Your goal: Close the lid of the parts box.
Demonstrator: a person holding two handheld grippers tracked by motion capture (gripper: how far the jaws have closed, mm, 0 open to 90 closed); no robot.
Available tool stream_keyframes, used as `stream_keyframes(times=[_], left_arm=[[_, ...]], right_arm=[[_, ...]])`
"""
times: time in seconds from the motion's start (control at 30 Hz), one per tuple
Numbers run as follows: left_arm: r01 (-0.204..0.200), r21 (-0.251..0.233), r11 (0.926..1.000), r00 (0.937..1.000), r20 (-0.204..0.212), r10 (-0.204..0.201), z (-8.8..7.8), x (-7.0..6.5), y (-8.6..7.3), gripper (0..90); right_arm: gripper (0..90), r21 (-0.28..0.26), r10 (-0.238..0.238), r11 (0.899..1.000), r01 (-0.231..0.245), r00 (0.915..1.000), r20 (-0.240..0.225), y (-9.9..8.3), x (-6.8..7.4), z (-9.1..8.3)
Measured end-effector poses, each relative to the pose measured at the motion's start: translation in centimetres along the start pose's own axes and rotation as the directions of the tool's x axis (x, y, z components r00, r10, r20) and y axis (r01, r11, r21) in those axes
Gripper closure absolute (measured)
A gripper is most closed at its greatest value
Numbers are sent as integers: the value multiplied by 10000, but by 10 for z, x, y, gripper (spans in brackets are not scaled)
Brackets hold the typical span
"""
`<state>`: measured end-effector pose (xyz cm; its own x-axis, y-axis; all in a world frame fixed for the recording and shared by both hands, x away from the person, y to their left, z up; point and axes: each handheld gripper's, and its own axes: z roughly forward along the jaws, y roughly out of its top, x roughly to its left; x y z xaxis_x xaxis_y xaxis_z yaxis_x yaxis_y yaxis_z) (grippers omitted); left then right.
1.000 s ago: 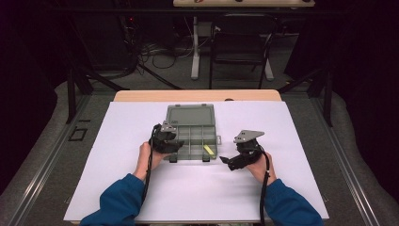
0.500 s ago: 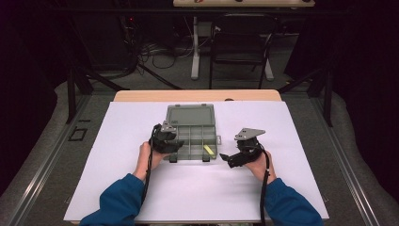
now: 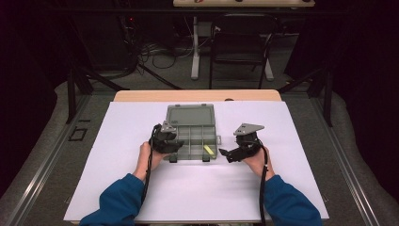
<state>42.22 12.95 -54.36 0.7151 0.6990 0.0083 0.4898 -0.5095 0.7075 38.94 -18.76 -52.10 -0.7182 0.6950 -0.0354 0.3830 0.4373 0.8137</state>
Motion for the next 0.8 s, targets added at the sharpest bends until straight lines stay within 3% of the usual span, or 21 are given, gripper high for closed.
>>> stream_keyframes(times=[0.27, 0.43, 0.63, 0.8], left_arm=[[-22, -10, 10000, 10000, 4, 22, 0, 0, 0, 523], [-24, -17, 10000, 10000, 6, 24, 0, 0, 0, 523], [-27, -22, 10000, 10000, 26, 28, 0, 0, 0, 523], [-29, -27, 10000, 10000, 34, 29, 0, 0, 0, 524]], right_arm=[[4, 161, 421, 9990, -418, 9990, -138, 4, -16, 13], [158, 89, 494, 9987, -496, 9987, 150, 8, -24, 19], [201, 472, 655, 9967, -662, 9977, 164, 15, -33, 31], [372, 482, 748, 9959, -759, 9969, 257, 21, -41, 38]])
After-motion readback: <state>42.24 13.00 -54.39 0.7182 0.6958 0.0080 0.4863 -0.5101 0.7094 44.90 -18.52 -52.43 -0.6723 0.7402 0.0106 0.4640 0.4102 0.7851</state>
